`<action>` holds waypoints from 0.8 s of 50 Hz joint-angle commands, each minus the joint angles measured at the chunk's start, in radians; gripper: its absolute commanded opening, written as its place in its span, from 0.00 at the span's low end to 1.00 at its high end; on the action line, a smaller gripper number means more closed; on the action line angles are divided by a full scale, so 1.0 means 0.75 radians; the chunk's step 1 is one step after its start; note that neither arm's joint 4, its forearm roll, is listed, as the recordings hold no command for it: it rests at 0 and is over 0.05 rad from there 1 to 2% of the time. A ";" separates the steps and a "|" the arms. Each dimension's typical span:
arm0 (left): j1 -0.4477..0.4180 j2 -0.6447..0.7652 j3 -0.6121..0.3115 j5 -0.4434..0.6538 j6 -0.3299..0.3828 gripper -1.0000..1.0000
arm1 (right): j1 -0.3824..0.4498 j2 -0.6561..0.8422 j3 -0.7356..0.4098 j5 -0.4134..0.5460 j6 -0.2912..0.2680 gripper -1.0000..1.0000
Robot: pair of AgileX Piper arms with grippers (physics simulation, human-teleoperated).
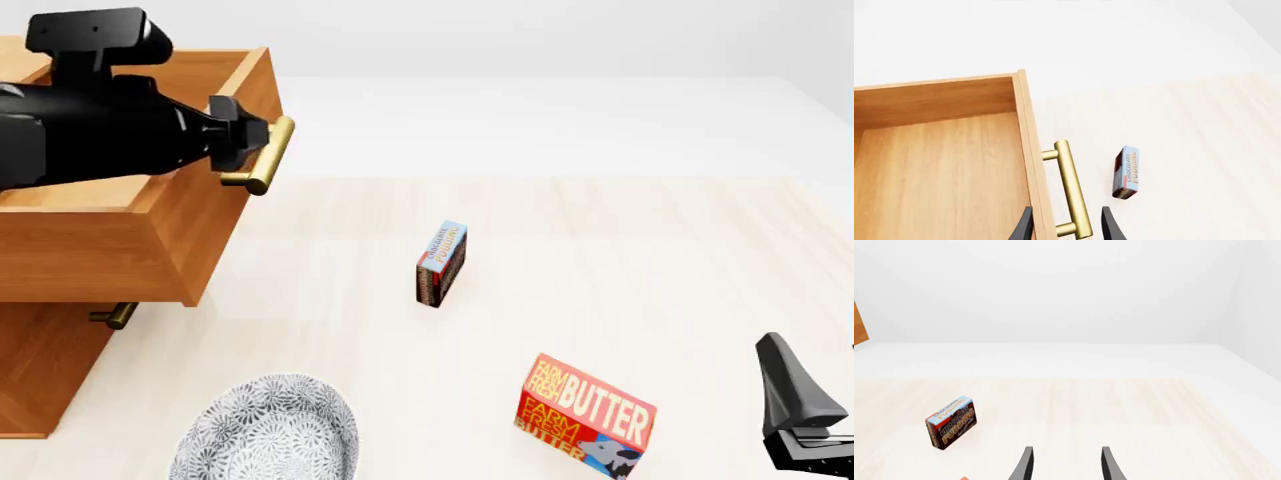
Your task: Put the chocolate pudding in the top drawer of the cabinet and close it.
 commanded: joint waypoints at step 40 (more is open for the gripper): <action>-0.195 -0.368 0.045 -0.021 0.416 1.00 | 0.000 0.000 0.000 0.000 0.000 1.00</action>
